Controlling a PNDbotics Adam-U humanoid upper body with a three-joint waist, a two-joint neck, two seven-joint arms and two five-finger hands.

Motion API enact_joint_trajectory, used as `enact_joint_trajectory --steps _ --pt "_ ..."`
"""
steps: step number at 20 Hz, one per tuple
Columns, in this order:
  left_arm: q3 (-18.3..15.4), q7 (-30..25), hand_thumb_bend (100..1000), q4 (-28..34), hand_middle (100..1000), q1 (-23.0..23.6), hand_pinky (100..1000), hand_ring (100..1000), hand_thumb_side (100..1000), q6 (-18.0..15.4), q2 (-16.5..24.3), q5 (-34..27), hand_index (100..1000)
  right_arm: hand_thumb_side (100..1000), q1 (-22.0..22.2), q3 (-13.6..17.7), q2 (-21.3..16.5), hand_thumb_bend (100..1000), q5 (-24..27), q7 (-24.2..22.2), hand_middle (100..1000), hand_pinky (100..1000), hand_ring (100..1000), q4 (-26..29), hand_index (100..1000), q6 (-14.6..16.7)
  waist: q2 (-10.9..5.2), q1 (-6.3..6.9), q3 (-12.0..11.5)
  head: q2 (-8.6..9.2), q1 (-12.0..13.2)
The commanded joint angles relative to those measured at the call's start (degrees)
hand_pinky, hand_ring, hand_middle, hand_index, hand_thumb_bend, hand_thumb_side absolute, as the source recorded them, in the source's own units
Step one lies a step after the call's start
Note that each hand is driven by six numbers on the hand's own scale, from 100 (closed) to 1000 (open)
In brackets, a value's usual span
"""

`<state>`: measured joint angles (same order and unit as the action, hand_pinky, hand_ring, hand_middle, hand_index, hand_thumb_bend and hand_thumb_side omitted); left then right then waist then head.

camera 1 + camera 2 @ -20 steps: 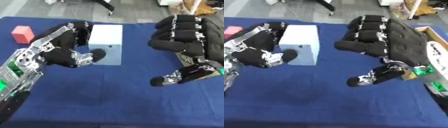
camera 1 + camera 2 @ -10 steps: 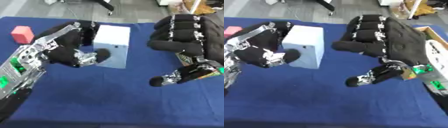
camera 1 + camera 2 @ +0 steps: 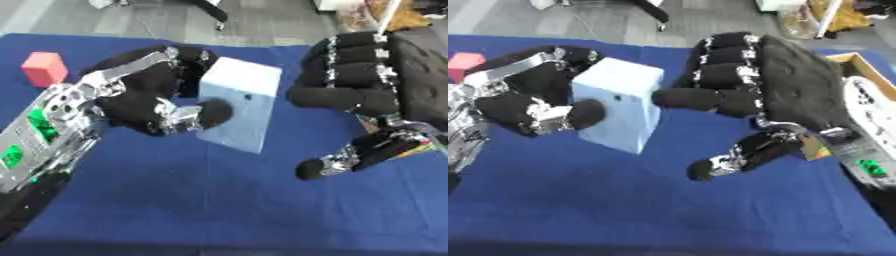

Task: Pick up the objects with one hand, pass them to the other hand, and then place them into the box on the other side of the table.

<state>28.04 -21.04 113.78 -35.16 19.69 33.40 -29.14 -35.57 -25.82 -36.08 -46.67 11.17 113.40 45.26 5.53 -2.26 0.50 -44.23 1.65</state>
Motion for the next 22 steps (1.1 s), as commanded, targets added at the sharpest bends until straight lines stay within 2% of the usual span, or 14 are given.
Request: enact_joint_trajectory --steps 1,6,11,19,22 --pt "-0.2 -2.9 119 0.8 534 -1.5 729 620 305 -1.5 0.5 -1.6 614 351 -0.9 0.3 -0.6 655 1.3 -1.7 559 540 547 1.2 954 -0.9 -0.63 -0.11 0.1 0.11 -0.1" --pt "0.1 -3.1 101 0.8 535 -1.9 732 623 275 -3.4 0.1 -3.1 615 356 -0.7 0.4 -0.4 633 3.3 -4.0 515 468 512 1.2 939 -4.0 -0.64 -0.09 0.1 0.11 -0.2" --pt "0.5 0.8 101 0.8 535 -1.4 731 620 261 -4.3 0.1 -4.4 615 364 -0.9 0.9 0.1 625 4.0 -5.7 482 423 485 1.2 928 -7.6 -0.57 0.01 0.2 0.11 -0.5" --pt "0.7 4.8 115 0.8 537 -1.8 729 619 257 -3.1 -0.6 -4.0 617 369 -1.5 1.1 1.5 617 2.4 -7.8 440 358 445 1.2 915 -12.6 -0.58 0.05 0.3 0.11 -0.6" --pt "0.9 5.7 115 0.8 539 -2.2 729 621 261 -2.6 -1.0 -3.9 620 362 -1.9 1.2 2.0 616 0.8 -7.8 411 314 401 1.2 912 -14.0 -0.63 0.08 0.4 0.11 -0.7"
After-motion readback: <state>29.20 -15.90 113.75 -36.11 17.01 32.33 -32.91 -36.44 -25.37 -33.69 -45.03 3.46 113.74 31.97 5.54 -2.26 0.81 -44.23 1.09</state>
